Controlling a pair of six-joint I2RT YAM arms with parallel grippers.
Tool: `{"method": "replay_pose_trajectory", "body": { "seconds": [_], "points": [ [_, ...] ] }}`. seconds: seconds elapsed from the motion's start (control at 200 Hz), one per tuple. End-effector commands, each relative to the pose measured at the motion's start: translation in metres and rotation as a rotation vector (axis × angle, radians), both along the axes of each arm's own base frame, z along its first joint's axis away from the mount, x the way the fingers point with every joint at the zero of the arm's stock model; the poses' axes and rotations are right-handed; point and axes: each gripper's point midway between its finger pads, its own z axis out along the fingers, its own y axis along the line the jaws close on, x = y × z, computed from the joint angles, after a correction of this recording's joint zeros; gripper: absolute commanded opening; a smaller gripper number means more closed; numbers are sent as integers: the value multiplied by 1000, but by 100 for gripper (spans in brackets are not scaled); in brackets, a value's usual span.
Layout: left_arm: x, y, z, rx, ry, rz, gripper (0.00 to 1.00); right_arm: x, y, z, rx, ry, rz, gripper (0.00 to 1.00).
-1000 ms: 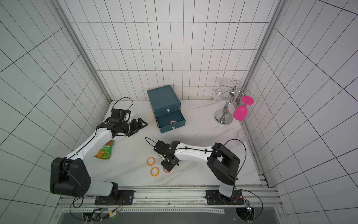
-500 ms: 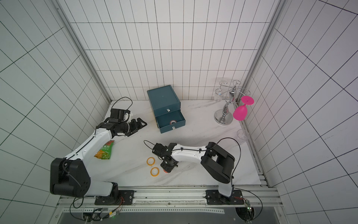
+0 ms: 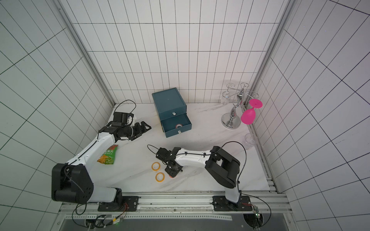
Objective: Place the transparent tape into the drawer according to color
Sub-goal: Pick up the tape at the center of the board, then place the tape in the drawer.
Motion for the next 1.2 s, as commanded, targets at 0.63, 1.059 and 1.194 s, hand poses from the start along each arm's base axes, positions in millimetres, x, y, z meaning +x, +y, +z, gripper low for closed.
{"method": "replay_pose_trajectory", "body": {
  "seconds": [0.63, 1.059, 1.194],
  "points": [
    [17, -4, 33, -45, -100, 5, 93, 135, -7, 148, 366, -283, -324, 0],
    [46, -17, 61, -64, -160, -27, 93, 241, -4, 210, 510, -414, -446, 0],
    [60, -26, 67, -57, -166, -44, 93, 258, 1, 202, 519, -411, -466, 0]
  ]
}}
